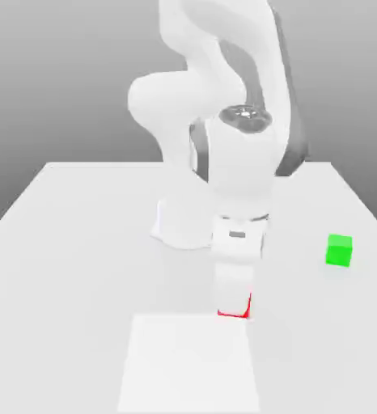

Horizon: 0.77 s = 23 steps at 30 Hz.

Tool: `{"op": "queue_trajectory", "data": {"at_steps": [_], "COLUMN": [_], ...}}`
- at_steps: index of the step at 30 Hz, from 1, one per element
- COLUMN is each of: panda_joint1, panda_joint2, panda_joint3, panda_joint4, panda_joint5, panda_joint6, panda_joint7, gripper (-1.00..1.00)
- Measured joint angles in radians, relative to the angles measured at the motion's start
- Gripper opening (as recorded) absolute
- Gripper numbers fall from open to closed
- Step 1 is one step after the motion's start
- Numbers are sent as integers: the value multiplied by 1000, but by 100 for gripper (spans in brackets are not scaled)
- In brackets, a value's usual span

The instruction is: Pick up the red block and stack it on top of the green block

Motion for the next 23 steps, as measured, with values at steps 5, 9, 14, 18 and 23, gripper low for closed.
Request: {"op": "queue_trajectory", "data": {"at_steps": [5,9,14,18,23], "panda_joint1": [174,322,462,450,444], "panda_joint2": [-51,-97,-107,28,99], "panda_joint3": [138,266,396,402,388], "panda_joint4": [-14,-25,-34,-30,-27], "panda_joint5": [45,77,93,6,-78], "panda_joint6": [-38,-70,-64,64,129], "panda_joint7": [25,47,81,144,203], "gripper": [-100,-100,-100,-100,100]}}
